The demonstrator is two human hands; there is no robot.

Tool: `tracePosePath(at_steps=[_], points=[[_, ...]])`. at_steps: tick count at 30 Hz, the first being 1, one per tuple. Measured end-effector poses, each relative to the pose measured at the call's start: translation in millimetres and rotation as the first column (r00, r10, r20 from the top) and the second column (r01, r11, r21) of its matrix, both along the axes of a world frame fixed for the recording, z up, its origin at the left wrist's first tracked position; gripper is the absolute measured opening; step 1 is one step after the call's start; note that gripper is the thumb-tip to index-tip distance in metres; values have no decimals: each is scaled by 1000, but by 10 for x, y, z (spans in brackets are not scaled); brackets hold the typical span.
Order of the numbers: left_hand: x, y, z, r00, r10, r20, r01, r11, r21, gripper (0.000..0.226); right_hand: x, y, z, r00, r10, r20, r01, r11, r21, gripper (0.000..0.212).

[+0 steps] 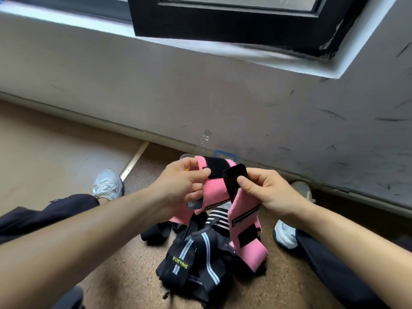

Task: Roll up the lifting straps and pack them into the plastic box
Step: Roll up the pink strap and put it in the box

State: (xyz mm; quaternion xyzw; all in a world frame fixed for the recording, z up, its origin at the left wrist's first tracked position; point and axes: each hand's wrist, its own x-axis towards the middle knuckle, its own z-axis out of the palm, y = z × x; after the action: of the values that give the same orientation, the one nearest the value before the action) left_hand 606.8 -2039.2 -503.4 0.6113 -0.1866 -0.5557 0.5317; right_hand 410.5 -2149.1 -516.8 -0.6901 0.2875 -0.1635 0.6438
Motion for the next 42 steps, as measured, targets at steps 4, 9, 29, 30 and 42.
tracePosePath(at_steps=[4,9,29,30,42], points=[[25,20,2,983,-4,185,18,997,-74,15,-66,15,25,985,-173,31,171,984,49,22],[-57,36,58,953,-56,299,108,981,-162,18,-47,73,195,972,-198,128,199,980,7,17],[-241,108,109,982,-111,153,152,944,-294,14,195,211,155,863,-459,213,499,841,-209,6],[-239,114,106,981,-112,156,154,943,-295,15,195,212,148,859,-470,204,508,830,-229,5],[-271,92,122,984,-61,169,106,955,-278,15,214,203,189,816,-568,107,574,775,-263,26]])
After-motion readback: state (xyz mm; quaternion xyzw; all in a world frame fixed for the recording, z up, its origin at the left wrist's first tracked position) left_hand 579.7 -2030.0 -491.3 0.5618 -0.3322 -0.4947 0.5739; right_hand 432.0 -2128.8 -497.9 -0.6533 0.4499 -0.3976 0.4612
